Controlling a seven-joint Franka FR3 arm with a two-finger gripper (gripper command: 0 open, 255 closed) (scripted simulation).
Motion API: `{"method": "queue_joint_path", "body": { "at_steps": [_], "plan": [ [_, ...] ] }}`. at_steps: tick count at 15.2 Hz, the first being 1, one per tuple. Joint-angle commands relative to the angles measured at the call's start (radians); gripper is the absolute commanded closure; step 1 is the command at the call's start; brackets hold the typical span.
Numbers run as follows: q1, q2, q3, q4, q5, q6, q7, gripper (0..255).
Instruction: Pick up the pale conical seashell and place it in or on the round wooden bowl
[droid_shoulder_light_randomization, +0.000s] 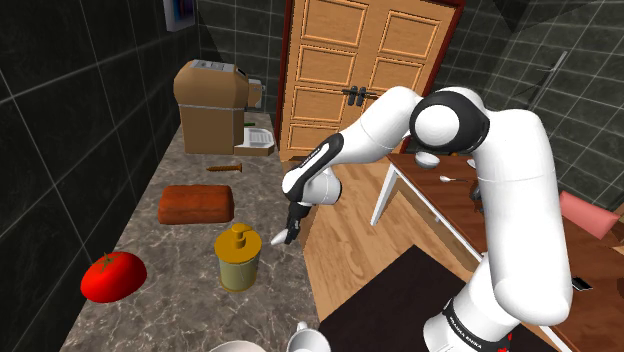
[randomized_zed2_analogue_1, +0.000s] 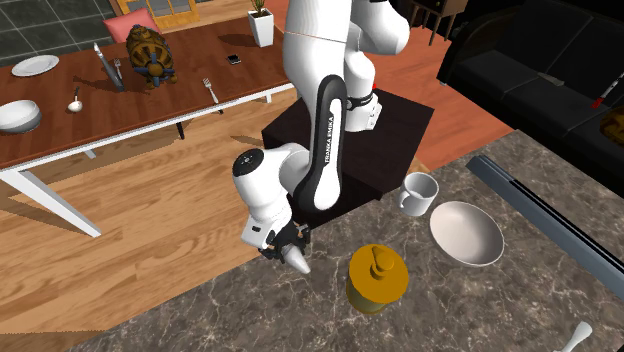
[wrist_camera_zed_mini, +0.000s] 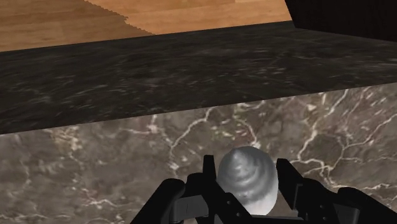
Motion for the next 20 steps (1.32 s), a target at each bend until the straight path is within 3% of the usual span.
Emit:
{"method": "queue_joint_path", "body": {
  "at_steps": [1,20],
  "plan": [
    [0.0,0.0,0.0,0.0,0.0,0.0,0.0,255],
    [0.049,-0.22,-0.072,-0.055,-0.106,-0.158,0.12,255]
  ]
}}
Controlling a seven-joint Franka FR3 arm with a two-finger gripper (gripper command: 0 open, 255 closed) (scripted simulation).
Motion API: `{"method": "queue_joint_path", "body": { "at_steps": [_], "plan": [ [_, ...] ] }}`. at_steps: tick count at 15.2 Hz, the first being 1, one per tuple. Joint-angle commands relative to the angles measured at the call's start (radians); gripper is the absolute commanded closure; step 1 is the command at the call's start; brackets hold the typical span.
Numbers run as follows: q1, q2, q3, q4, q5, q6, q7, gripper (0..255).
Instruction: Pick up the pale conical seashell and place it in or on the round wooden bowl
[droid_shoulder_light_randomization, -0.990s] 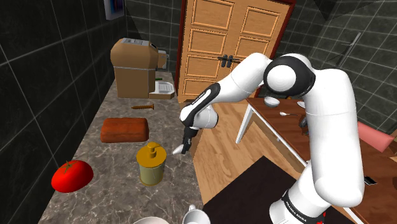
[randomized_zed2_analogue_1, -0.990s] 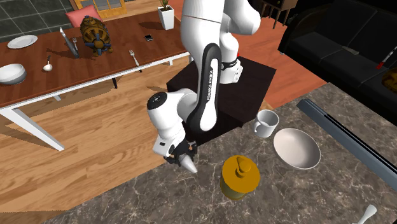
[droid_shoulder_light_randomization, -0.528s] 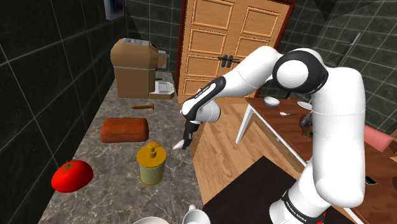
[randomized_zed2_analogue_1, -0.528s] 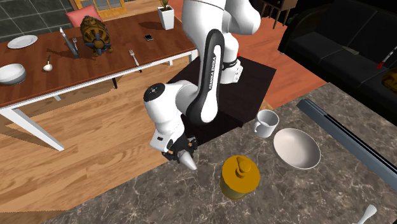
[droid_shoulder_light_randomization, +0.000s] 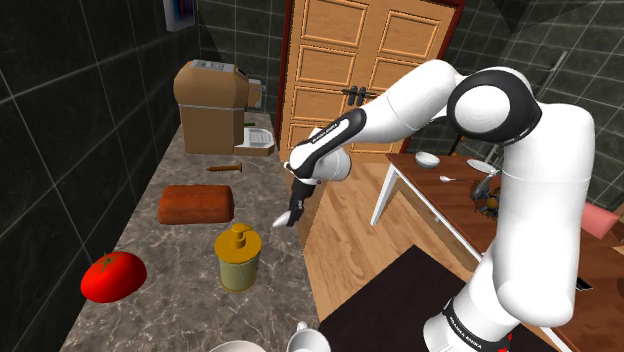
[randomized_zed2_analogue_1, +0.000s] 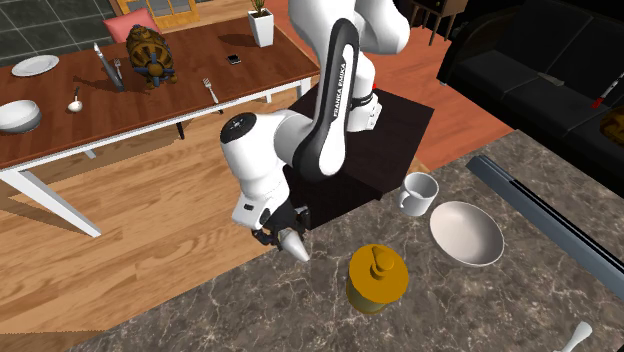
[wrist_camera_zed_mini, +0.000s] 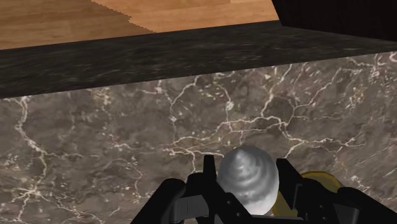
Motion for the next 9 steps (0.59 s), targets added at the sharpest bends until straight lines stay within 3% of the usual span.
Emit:
{"method": "queue_joint_path", "body": {
  "at_steps": [1,7,9],
  "plan": [
    [0.004,-0.024,-0.007,-0.003,-0.014,-0.02,0.014,255],
    [0.014,-0.087,-0.024,-0.004,-0.052,-0.078,0.054,255],
    [0.043,-0.121,-0.01,-0.059,-0.048,-0.045,0.086,255]
  ]
}}
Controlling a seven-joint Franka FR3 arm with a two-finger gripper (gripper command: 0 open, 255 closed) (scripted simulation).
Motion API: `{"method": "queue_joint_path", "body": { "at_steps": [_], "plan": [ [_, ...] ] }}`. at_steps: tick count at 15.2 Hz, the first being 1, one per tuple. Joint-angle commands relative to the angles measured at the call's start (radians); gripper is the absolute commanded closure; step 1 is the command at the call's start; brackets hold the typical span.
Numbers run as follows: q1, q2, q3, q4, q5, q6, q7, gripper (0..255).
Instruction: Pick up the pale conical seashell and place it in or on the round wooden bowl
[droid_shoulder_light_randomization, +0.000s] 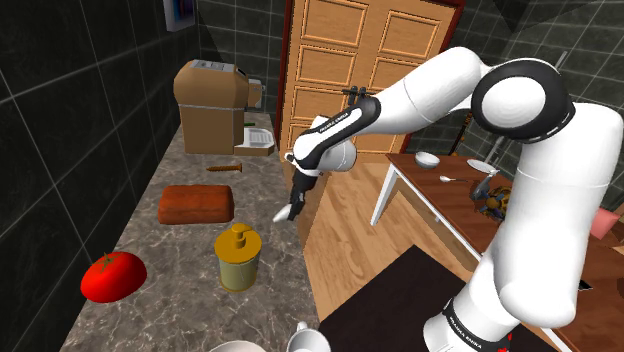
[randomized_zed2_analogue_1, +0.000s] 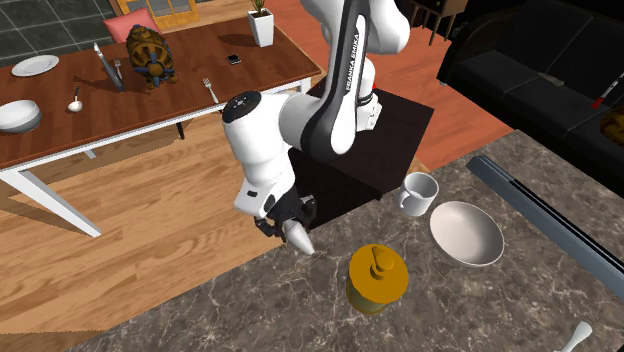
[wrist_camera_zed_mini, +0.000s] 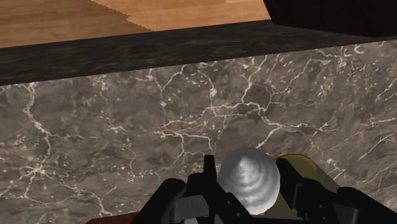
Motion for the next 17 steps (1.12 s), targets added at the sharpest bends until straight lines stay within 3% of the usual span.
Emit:
{"method": "queue_joint_path", "body": {
  "at_steps": [1,9,17],
  "plan": [
    [0.029,-0.032,0.014,-0.049,0.003,0.029,0.034,255],
    [0.152,-0.134,0.091,-0.215,0.019,0.144,0.193,255],
    [0.282,-0.186,0.183,-0.31,0.017,0.241,0.399,255]
  ]
}}
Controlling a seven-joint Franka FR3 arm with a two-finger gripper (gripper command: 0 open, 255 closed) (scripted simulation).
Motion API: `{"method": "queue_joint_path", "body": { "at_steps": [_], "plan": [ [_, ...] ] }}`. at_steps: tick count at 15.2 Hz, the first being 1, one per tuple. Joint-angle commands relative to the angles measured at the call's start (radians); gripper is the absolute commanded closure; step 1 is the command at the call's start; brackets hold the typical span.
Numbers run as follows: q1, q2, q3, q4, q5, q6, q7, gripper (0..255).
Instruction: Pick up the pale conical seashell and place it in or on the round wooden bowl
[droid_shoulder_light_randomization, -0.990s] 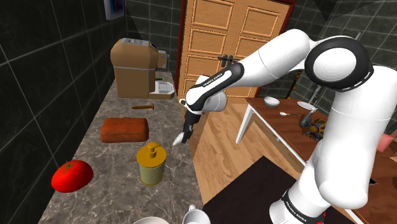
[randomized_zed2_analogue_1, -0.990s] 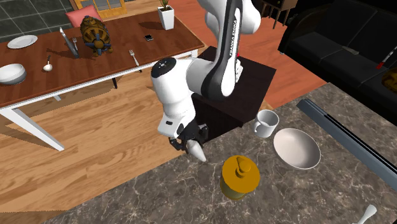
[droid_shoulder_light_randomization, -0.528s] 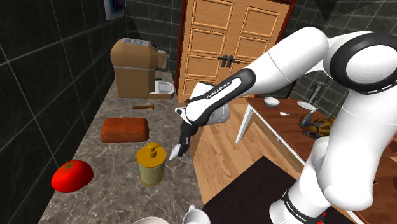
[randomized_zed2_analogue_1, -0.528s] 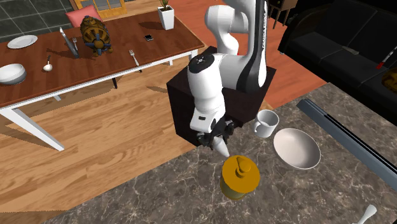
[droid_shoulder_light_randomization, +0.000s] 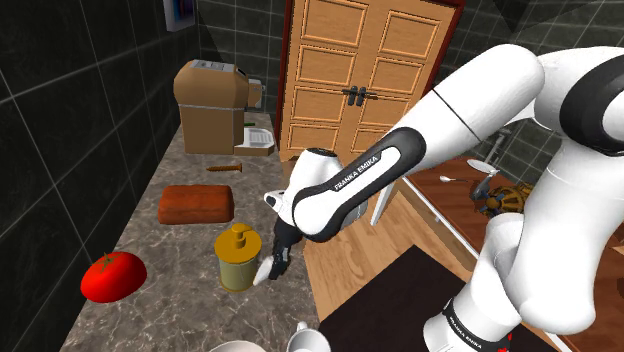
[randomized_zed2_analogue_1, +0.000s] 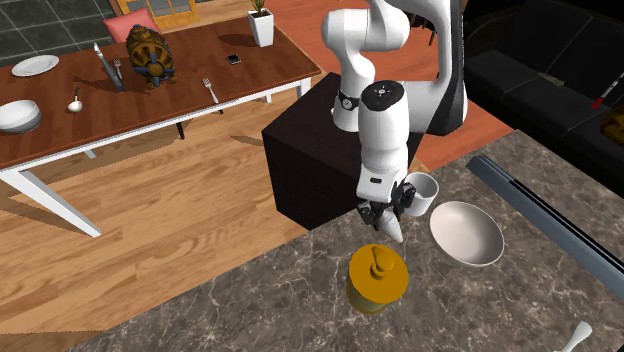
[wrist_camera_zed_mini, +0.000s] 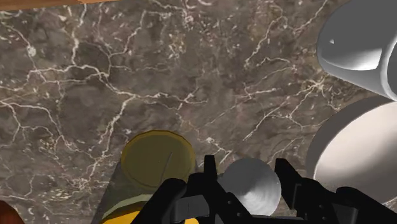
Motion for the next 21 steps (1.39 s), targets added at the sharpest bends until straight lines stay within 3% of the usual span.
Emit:
{"method": "queue_joint_path", "body": {
  "at_steps": [1,9,17,21],
  "plan": [
    [0.03,-0.004,0.02,-0.009,-0.007,0.018,0.055,255],
    [0.172,0.006,0.1,-0.02,-0.078,0.091,0.331,255],
    [0.343,0.066,0.123,0.043,-0.24,0.126,0.668,255],
    [0.35,0.11,0.122,0.047,-0.243,0.167,0.671,255]
  ]
}}
